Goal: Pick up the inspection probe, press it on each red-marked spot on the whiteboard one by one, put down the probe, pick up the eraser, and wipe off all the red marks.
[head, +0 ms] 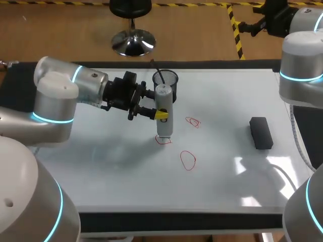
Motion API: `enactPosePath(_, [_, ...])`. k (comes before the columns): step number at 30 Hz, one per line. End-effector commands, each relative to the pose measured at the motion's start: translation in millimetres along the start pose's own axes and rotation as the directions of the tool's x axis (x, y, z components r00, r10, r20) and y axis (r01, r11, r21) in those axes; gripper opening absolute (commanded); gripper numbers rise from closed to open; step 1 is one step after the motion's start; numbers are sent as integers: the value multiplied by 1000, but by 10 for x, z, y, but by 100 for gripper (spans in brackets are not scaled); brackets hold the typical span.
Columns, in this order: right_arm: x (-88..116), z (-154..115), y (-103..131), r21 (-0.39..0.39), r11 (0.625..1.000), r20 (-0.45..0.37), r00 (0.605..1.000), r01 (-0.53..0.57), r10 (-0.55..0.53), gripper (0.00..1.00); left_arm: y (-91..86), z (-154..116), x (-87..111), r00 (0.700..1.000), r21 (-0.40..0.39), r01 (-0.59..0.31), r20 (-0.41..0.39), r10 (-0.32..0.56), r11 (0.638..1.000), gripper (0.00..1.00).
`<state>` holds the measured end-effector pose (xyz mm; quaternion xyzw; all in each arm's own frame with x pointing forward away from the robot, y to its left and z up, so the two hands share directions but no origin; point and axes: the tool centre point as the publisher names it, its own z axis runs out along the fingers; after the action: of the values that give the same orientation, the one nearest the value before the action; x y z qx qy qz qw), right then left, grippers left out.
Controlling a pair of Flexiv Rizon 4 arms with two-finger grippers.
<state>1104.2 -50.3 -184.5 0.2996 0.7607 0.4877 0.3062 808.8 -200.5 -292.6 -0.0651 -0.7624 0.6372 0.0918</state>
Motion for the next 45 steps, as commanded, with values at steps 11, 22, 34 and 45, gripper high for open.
enactPosePath(11, [0,0,0,0,1000,0,1000,0,0,100,91,-57,96,1000,-8,14,23,-14,1000,0])
enactPosePath(22, [0,0,0,0,1000,0,1000,0,0,100,155,-35,159,1000,-32,27,9,-27,999,0])
enactPosePath(34, [0,0,0,0,1000,0,1000,0,0,100,252,-42,199,999,-26,32,23,-31,999,0])
enactPosePath(45, [0,0,0,0,1000,0,1000,0,0,100,380,13,215,999,-37,38,24,-37,999,0])
